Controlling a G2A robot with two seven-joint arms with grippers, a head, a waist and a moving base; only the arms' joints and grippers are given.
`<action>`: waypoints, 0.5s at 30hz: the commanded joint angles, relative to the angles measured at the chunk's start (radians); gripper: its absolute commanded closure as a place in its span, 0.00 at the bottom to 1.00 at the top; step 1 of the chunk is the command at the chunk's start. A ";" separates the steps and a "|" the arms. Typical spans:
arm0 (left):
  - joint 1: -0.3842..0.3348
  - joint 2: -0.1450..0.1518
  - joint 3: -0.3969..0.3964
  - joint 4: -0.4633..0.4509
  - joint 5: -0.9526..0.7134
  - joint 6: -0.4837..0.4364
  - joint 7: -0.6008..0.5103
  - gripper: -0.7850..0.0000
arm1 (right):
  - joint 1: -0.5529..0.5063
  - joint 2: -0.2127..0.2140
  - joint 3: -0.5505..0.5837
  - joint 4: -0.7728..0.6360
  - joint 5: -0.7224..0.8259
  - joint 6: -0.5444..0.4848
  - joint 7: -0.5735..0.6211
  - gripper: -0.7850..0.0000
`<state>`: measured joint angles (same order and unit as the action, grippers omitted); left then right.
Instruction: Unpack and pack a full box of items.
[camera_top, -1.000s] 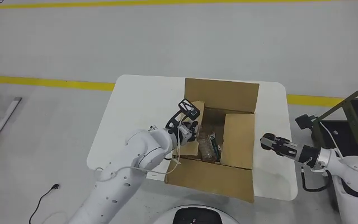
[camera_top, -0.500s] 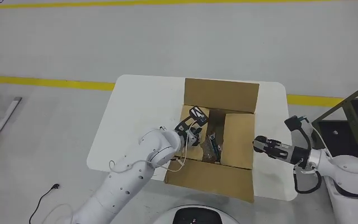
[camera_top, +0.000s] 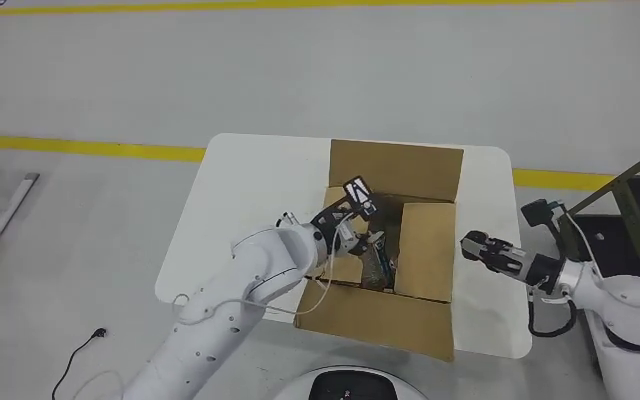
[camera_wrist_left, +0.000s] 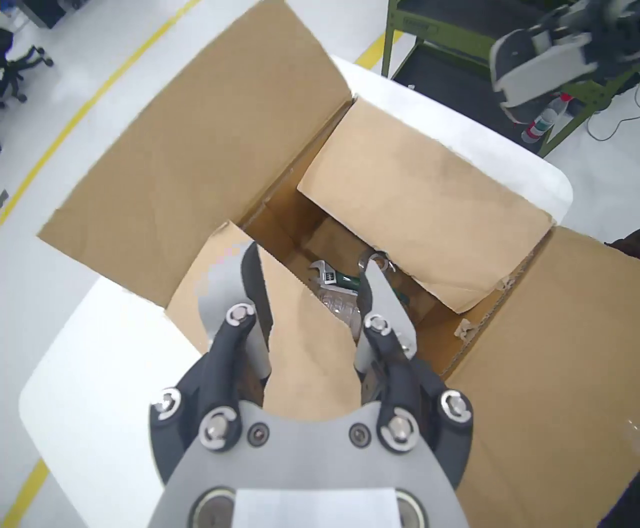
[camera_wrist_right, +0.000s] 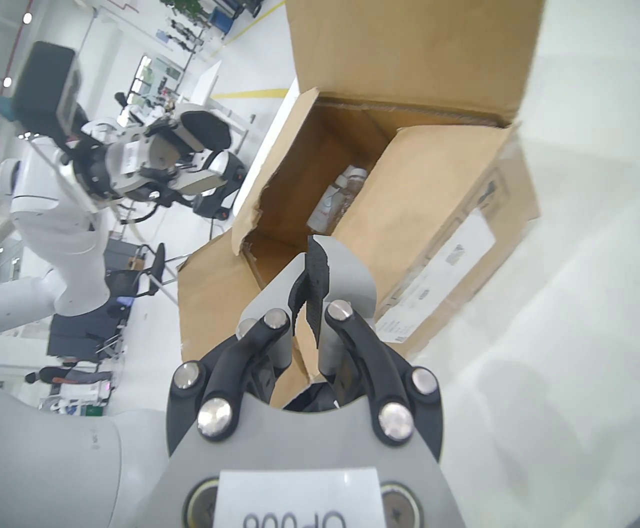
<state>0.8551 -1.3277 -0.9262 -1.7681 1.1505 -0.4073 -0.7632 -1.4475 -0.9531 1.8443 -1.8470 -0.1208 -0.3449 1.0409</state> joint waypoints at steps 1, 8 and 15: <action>0.022 0.009 -0.030 -0.040 0.009 -0.026 -0.007 0.00 | 0.002 0.002 0.010 -0.014 -0.047 0.003 -0.042 1.00; 0.046 0.015 -0.054 -0.075 0.021 -0.016 -0.006 0.00 | 0.010 0.007 0.014 -0.040 -0.177 0.000 -0.077 1.00; 0.046 0.015 -0.054 -0.075 0.021 -0.016 -0.006 0.00 | -0.016 0.004 0.011 -0.040 -0.178 0.013 -0.133 1.00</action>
<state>0.9013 -1.3126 -0.9804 -1.8429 1.1711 -0.4233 -0.7688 -1.4491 -0.9476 1.8567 -1.8874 -0.3063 -0.3425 0.9422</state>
